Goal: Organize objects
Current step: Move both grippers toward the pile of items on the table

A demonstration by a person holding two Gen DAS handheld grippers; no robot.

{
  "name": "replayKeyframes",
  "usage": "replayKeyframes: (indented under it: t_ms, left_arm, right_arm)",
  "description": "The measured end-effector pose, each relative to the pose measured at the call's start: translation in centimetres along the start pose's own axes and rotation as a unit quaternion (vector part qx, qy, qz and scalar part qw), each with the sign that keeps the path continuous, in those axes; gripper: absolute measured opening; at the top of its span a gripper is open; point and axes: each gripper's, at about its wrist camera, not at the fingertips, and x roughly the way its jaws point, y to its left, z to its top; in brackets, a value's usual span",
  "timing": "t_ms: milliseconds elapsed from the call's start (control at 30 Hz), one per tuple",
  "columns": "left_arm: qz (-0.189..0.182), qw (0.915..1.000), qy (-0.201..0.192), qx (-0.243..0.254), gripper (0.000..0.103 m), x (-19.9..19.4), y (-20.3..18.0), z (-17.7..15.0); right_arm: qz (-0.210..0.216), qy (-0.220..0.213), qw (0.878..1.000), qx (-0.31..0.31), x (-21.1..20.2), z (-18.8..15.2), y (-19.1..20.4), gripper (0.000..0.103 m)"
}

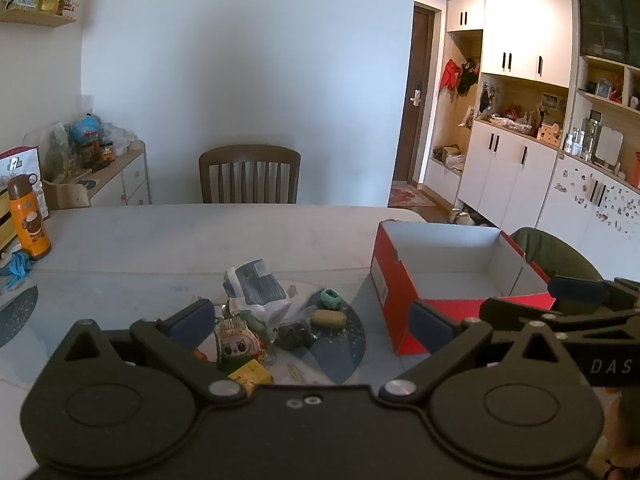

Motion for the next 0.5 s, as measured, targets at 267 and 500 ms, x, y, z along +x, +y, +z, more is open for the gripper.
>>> replayKeyframes:
  t_ms: [267, 500]
  left_arm:
    - [0.020, 0.9998, 0.003, -0.005, 0.102, -0.4, 0.6, -0.5]
    - [0.021, 0.9997, 0.006, -0.009, 0.102, 0.4, 2.8, -0.4]
  right_arm:
    - [0.031, 0.004, 0.999, -0.008, 0.7, -0.2, 0.5, 0.102]
    - [0.037, 0.009, 0.999, -0.027, 2.4, -0.1, 2.2, 0.102]
